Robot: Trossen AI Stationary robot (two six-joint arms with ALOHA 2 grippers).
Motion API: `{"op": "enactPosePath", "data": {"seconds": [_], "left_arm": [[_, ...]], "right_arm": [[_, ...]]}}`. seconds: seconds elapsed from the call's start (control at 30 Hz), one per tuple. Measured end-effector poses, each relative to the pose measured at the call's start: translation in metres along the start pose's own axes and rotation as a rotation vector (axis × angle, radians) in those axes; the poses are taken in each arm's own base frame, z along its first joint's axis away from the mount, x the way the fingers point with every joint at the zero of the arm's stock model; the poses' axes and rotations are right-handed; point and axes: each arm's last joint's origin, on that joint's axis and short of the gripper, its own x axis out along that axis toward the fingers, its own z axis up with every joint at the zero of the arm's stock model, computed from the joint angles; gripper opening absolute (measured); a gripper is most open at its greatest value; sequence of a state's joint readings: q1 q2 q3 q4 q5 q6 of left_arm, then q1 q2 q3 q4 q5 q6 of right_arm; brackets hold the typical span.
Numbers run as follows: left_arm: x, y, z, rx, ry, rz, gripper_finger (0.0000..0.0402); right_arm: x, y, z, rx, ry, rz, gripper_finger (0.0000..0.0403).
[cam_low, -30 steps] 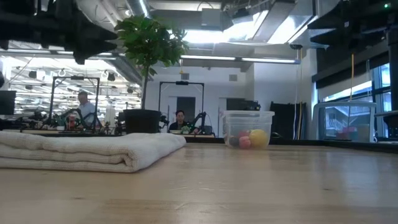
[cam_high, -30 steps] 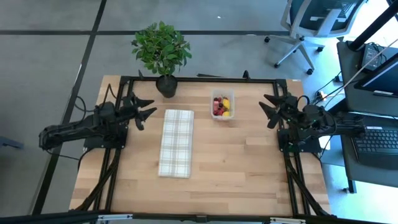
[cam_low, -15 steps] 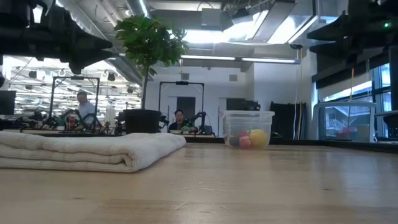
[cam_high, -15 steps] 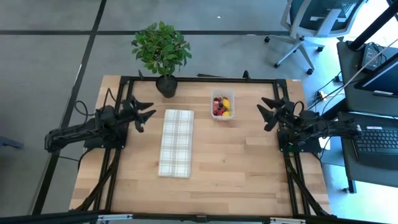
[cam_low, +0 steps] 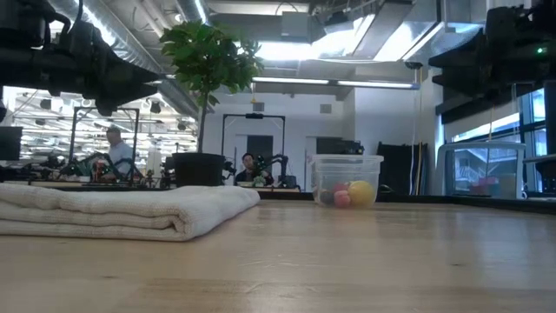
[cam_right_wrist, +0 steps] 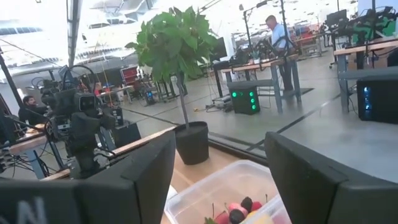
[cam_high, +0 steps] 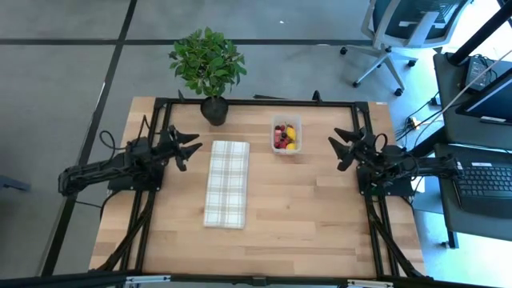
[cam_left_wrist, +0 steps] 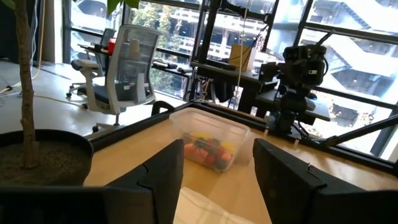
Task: Pick and placing Produce into tupperware
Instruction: Return to Home Position
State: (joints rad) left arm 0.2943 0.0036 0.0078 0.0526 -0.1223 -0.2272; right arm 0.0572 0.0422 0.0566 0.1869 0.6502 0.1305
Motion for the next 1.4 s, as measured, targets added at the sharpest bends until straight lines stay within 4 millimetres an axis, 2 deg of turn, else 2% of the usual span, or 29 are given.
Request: {"op": "enactPosePath", "data": {"seconds": [0.57, 0.83, 1.4], "left_arm": [[0.0, 0.0, -0.001, 0.002, 0.007, 0.002, 0.0185], [0.0, 0.0, -0.001, 0.002, 0.007, 0.002, 0.0185], [0.0, 0.0, -0.001, 0.002, 0.007, 0.001, 0.0184]], "right_arm": [[-0.001, -0.004, -0.027, -0.025, 0.125, -0.02, 0.0249], [0.0, -0.004, -0.027, -0.147, 0.128, -0.013, 0.0249], [0.0, -0.004, -0.027, -0.156, 0.128, -0.012, 0.0249]]}}
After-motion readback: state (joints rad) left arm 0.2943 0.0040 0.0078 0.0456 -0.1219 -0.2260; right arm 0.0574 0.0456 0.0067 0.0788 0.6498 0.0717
